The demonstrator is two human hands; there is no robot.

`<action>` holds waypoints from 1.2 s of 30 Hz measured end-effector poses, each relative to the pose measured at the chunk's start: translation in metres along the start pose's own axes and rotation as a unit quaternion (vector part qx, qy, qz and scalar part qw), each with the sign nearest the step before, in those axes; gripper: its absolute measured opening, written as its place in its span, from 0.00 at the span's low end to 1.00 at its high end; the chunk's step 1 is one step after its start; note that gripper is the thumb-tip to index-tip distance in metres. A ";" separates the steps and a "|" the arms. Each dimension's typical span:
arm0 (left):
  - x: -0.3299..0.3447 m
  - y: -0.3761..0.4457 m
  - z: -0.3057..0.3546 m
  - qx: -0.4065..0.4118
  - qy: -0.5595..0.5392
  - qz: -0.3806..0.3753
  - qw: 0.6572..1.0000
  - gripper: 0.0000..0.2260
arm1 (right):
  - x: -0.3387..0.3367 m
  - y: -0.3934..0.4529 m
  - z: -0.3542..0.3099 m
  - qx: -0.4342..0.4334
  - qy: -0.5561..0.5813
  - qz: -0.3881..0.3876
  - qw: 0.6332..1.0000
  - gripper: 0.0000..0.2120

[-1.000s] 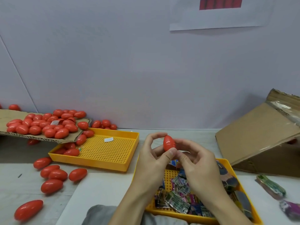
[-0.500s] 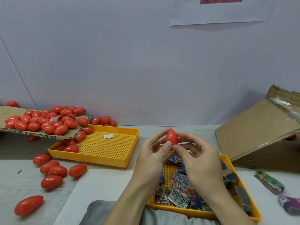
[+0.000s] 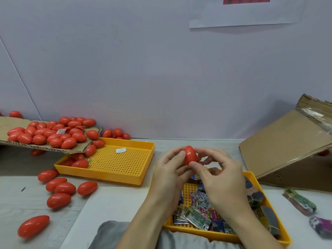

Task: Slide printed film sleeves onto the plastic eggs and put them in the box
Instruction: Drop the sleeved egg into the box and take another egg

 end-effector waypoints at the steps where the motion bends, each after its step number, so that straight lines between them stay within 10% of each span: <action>1: 0.001 0.000 -0.001 0.000 0.008 -0.001 1.000 0.13 | 0.001 0.000 -0.001 -0.002 -0.008 -0.005 1.000 0.14; 15: 0.007 0.002 -0.012 -0.087 -0.135 -0.056 0.985 0.17 | 0.002 0.000 -0.014 -0.060 -0.095 -0.006 0.994 0.17; 22: -0.023 0.003 0.007 0.020 -0.082 0.094 0.992 0.04 | -0.003 0.005 -0.010 -0.037 -0.106 -0.033 0.993 0.12; 29: -0.038 0.000 0.015 0.065 -0.063 0.174 0.981 0.10 | -0.010 0.005 0.017 0.065 -0.309 -0.256 0.914 0.05; 36: -0.034 0.000 0.015 0.070 -0.013 0.165 0.984 0.08 | -0.014 0.007 0.010 0.098 -0.315 -0.309 0.892 0.07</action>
Point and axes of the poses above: each hand's wrist, its own y-axis towards the middle knuckle, its own x-axis out of the palm, z = x × y, the point moved 7 cm from there along y, towards the middle knuckle, and after that the axes turned 8 degrees about -x, right-handed, at the moved point
